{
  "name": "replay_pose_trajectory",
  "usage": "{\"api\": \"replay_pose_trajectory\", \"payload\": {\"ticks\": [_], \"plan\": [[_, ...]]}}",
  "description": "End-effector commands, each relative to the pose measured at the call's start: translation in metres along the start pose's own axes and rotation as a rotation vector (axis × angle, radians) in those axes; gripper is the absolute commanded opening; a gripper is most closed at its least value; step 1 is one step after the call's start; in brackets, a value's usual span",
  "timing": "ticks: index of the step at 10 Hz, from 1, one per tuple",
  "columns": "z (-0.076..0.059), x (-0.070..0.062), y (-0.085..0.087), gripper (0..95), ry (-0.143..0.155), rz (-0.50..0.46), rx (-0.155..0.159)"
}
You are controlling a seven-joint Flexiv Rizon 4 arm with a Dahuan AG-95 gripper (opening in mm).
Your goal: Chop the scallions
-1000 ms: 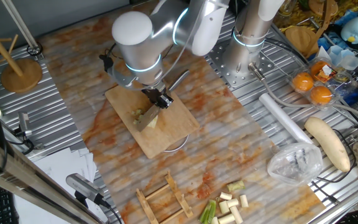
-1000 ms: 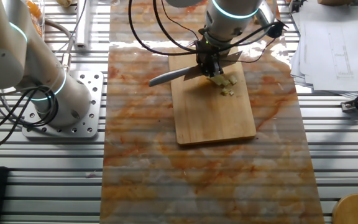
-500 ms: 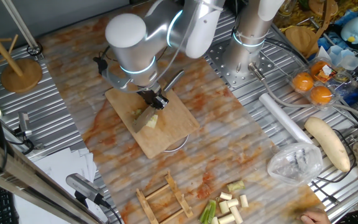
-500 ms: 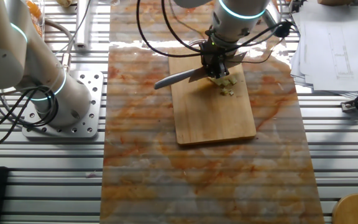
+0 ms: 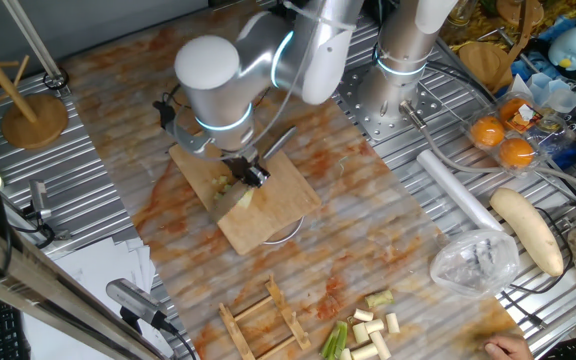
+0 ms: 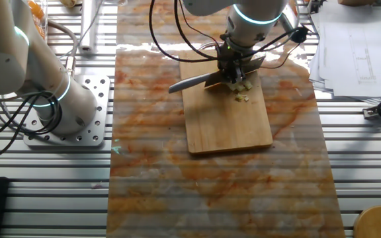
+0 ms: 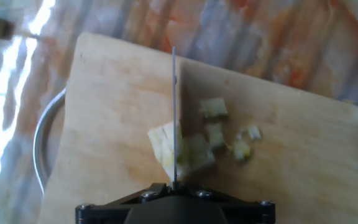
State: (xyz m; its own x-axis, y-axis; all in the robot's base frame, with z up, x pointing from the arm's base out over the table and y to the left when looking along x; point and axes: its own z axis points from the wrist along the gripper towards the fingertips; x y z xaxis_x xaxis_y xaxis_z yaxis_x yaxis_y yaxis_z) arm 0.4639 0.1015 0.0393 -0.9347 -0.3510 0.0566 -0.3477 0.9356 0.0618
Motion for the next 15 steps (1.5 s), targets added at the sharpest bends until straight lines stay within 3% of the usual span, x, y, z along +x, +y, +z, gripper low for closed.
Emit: {"api": "replay_pose_trajectory", "payload": {"ticks": [1, 3, 5, 8, 12, 15], "plan": [[0.025, -0.008, -0.002, 0.0, 0.018, -0.025, 0.029], [0.011, 0.0, -0.003, 0.0, 0.032, -0.022, 0.006], [-0.003, 0.007, -0.005, 0.0, 0.056, -0.03, 0.004], [-0.025, 0.029, -0.022, 0.0, 0.092, -0.043, -0.014], [-0.03, 0.035, -0.021, 0.0, 0.095, 0.004, -0.058], [-0.021, 0.039, -0.016, 0.0, 0.08, 0.007, -0.073]]}}
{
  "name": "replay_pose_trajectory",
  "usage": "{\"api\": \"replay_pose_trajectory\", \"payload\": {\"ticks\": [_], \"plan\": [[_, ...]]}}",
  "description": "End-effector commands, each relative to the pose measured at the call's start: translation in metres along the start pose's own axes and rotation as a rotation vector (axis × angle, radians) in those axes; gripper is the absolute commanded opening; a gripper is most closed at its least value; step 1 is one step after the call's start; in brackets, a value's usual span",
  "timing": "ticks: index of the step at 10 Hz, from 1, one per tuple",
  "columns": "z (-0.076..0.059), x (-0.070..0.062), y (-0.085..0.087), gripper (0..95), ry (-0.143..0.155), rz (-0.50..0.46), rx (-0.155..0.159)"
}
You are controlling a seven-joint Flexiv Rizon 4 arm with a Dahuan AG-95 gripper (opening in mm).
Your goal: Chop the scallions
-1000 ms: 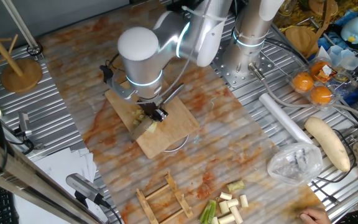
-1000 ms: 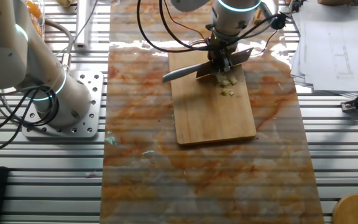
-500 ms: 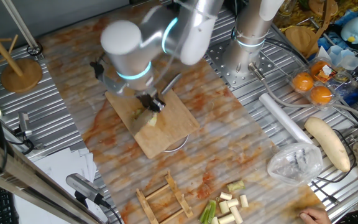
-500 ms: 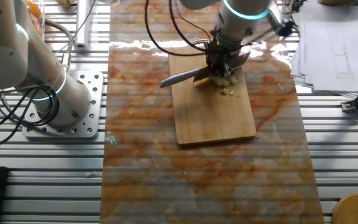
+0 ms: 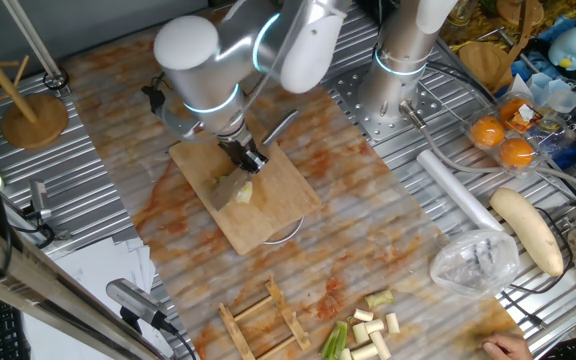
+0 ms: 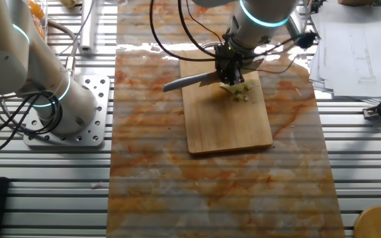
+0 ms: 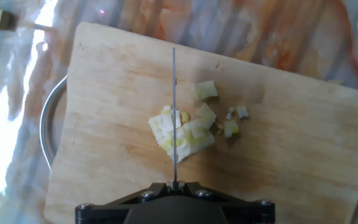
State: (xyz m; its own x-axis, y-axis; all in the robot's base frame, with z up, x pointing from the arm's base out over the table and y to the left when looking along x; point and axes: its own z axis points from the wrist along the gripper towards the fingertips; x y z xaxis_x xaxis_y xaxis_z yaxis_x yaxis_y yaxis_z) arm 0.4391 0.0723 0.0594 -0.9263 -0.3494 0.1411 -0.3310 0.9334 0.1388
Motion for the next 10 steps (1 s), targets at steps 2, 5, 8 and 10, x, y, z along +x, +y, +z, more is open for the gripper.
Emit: {"api": "replay_pose_trajectory", "payload": {"ticks": [2, 5, 8, 10], "plan": [[0.001, 0.004, 0.004, 0.0, -0.007, 0.004, 0.001], [0.009, 0.003, 0.007, 0.0, -0.018, 0.01, 0.006], [0.024, -0.016, 0.018, 0.0, -0.104, 0.026, 0.03], [0.045, -0.04, 0.029, 0.0, -0.137, 0.051, 0.082]]}}
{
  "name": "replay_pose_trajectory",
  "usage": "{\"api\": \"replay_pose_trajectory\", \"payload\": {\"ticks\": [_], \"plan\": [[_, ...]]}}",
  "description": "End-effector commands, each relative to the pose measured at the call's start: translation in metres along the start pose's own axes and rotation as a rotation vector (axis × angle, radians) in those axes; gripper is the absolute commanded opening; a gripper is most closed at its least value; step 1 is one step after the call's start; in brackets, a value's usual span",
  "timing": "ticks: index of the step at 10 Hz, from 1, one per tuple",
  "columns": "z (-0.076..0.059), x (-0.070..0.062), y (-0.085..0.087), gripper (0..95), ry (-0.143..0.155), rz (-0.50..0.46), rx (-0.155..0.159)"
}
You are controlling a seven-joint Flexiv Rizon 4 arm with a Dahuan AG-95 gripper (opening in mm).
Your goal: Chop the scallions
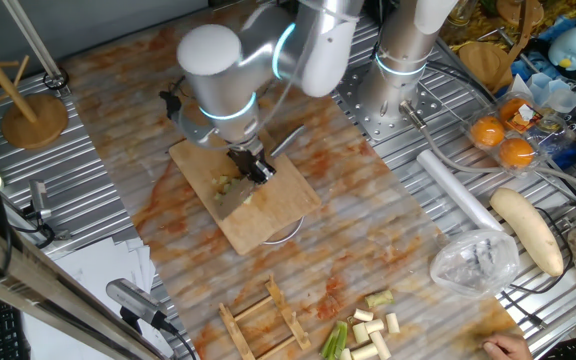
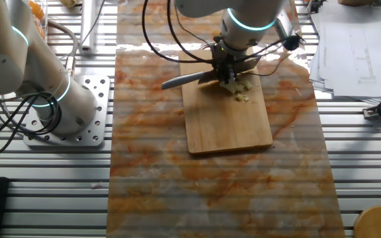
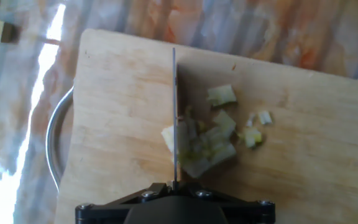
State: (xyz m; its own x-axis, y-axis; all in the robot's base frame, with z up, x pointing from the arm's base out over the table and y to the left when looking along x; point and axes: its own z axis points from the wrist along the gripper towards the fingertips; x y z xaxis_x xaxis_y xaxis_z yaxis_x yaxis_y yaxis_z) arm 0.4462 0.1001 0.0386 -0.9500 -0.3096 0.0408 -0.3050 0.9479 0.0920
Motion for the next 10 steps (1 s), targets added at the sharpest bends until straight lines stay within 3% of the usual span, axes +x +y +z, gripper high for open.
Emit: {"api": "replay_pose_trajectory", "payload": {"ticks": [1, 2, 4, 5, 7, 8, 10], "plan": [[0.027, -0.018, 0.007, 0.0, -0.023, -0.009, 0.064], [0.025, -0.016, 0.003, 0.0, -0.01, -0.037, 0.089], [0.013, -0.007, -0.002, 0.0, 0.013, -0.049, 0.079], [0.004, -0.002, -0.008, 0.0, 0.018, -0.046, 0.05], [-0.021, -0.002, -0.009, 0.0, 0.051, 0.019, -0.062], [-0.03, -0.004, -0.006, 0.0, 0.073, 0.016, -0.039], [-0.036, 0.003, -0.012, 0.0, 0.083, -0.005, -0.021]]}}
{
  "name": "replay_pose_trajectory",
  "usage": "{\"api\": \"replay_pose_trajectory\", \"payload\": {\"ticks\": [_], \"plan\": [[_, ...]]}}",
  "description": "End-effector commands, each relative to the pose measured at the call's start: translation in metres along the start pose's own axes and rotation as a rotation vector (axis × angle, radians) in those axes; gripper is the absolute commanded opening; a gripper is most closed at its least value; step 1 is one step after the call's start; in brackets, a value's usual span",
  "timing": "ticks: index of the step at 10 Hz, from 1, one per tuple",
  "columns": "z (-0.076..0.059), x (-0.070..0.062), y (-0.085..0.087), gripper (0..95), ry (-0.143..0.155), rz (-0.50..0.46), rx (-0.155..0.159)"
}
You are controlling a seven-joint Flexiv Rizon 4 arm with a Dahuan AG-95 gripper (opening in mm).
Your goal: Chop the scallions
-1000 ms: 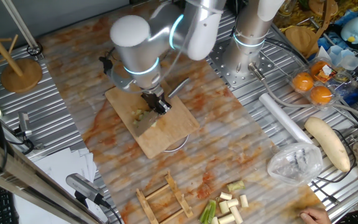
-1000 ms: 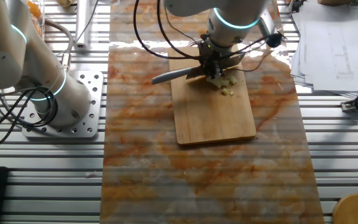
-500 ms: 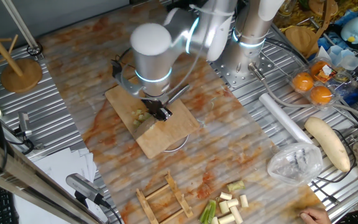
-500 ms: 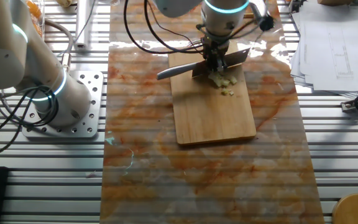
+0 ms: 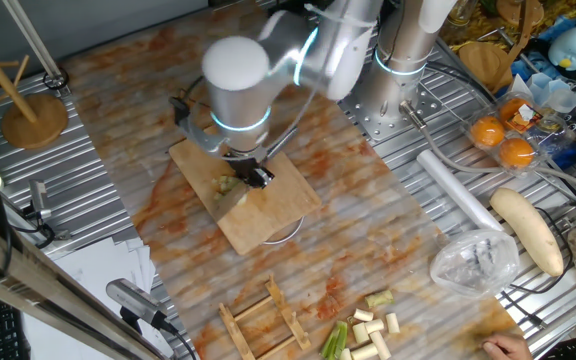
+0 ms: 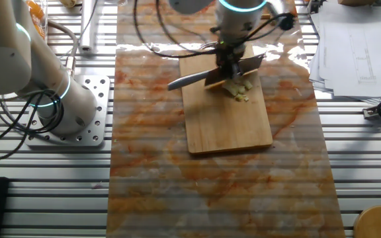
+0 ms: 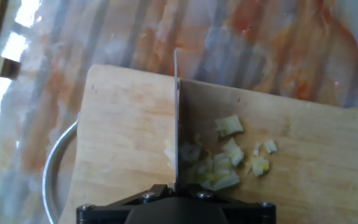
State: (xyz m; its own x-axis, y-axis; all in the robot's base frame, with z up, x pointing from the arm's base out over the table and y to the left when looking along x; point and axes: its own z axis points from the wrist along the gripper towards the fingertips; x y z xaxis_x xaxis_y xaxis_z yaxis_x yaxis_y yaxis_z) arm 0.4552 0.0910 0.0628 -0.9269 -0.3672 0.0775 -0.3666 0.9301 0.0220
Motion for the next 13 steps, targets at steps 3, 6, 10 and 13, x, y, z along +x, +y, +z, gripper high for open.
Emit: {"api": "replay_pose_trajectory", "payload": {"ticks": [3, 6, 10, 13], "plan": [[-0.011, 0.016, -0.016, 0.0, 0.04, 0.018, -0.081], [-0.003, 0.018, -0.032, 0.0, 0.024, 0.0, -0.08], [0.013, 0.013, -0.04, 0.0, -0.003, -0.002, -0.082], [0.033, 0.002, -0.025, 0.0, -0.041, 0.04, -0.074]]}}
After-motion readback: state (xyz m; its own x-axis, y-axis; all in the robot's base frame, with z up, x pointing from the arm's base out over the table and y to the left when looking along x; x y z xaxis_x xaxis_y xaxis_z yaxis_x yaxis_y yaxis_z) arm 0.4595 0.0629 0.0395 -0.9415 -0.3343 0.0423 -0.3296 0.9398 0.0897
